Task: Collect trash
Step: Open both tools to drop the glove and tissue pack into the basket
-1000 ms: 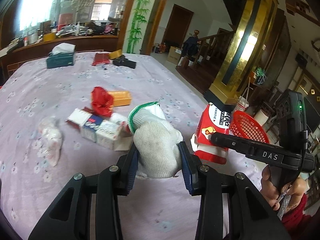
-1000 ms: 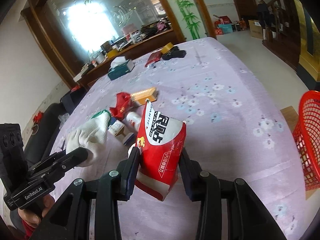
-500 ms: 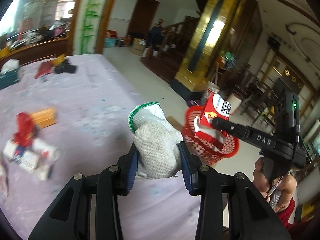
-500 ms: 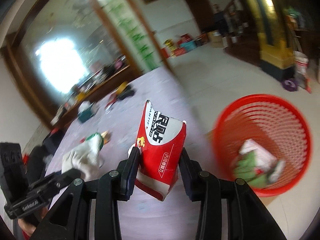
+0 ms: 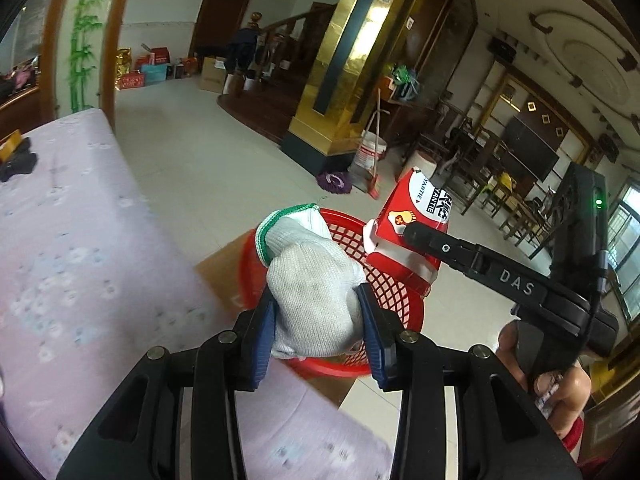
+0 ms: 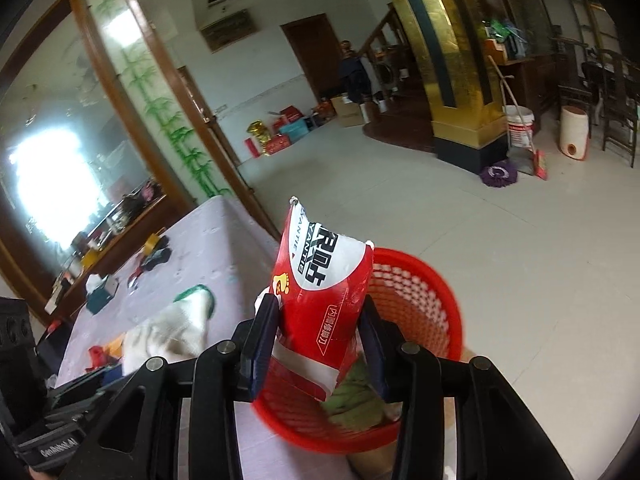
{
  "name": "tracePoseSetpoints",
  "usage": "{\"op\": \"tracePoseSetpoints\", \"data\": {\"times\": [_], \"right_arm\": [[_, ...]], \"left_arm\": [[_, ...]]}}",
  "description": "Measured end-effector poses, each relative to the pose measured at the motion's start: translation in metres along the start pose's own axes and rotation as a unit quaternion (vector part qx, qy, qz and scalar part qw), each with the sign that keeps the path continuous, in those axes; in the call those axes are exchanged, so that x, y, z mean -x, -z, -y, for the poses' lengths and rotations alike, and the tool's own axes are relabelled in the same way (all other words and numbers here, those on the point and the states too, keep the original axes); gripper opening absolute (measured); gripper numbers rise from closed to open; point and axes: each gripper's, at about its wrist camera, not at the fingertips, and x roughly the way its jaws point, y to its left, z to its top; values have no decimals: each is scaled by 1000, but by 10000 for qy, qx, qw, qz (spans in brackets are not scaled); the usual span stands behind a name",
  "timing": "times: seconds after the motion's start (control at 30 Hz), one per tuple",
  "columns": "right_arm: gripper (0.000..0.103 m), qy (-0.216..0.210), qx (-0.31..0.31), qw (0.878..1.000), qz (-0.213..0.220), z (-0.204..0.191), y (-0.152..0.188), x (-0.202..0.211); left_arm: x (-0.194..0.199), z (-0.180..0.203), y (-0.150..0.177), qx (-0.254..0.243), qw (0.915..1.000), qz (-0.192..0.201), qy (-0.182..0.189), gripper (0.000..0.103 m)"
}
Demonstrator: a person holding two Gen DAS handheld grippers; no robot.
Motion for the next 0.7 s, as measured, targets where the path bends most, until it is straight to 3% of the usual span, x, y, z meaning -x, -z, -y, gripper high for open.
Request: {"op": "tracePoseSetpoints", "data": {"times": [0.1,0.2,0.33,0.47,0.57,0.7], "right_arm": [[45,134,-23,9999,-42,9,-5,-8],[49,280,19,9995,-120,17,-8,-16],[54,307,-77,9995,-74,27,-12,-15],[59,221,-128,9997,46,30,-13,-5],[59,-6,-148,9999,39,23,-9,1],[60,-313,-26,9995,-80,1,1,2]], "left_arm": [[-19,3,-4,37,10000,-78,41,38],[-29,3,-4,135,9998,-129,28,58],[-27,3,-6,155,9998,-118,43,58],[-10,-4,-4,214,9997,-33,58,59],[13,-11,3,177,9997,157,-95,65],[49,-31,20,231,9983,298,-435,66]]}}
